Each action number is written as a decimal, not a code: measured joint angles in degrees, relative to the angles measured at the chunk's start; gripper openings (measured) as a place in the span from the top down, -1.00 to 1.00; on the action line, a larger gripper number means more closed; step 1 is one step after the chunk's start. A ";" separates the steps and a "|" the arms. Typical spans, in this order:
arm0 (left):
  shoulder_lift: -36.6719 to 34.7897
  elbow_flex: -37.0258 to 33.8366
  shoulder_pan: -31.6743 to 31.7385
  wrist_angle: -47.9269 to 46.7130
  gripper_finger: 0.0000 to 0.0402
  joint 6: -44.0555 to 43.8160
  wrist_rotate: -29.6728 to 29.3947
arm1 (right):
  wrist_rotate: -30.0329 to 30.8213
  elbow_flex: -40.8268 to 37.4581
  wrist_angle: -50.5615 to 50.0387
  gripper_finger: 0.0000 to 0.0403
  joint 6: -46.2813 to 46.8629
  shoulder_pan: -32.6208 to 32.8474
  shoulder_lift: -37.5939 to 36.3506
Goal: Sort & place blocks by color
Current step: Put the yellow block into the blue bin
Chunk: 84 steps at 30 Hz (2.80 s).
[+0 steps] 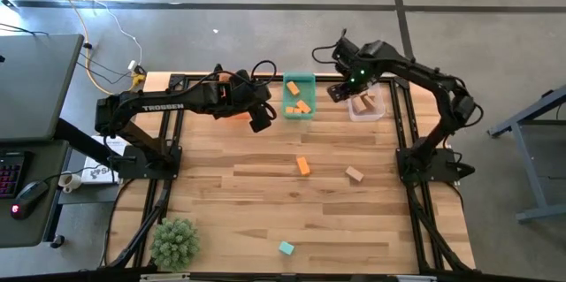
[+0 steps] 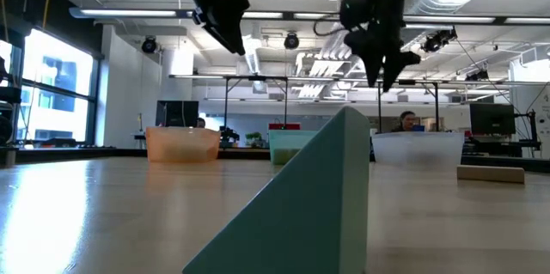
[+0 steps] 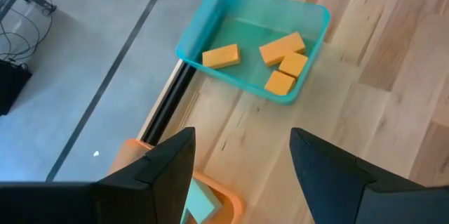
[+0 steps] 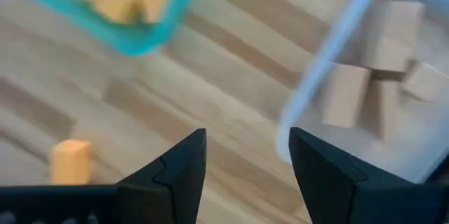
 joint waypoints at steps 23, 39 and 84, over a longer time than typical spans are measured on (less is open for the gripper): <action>0.04 -0.02 -0.74 -15.00 -0.10 -16.67 12.72 | 6.51 0.02 12.98 0.06 15.30 26.48 -2.46; 0.04 -0.02 -2.02 -23.44 -0.10 -24.75 15.27 | 9.42 0.02 23.19 0.06 19.13 37.56 -2.44; 0.09 -0.04 -4.87 -36.75 -0.10 -31.99 6.20 | 9.18 3.69 15.55 0.01 23.81 43.23 13.85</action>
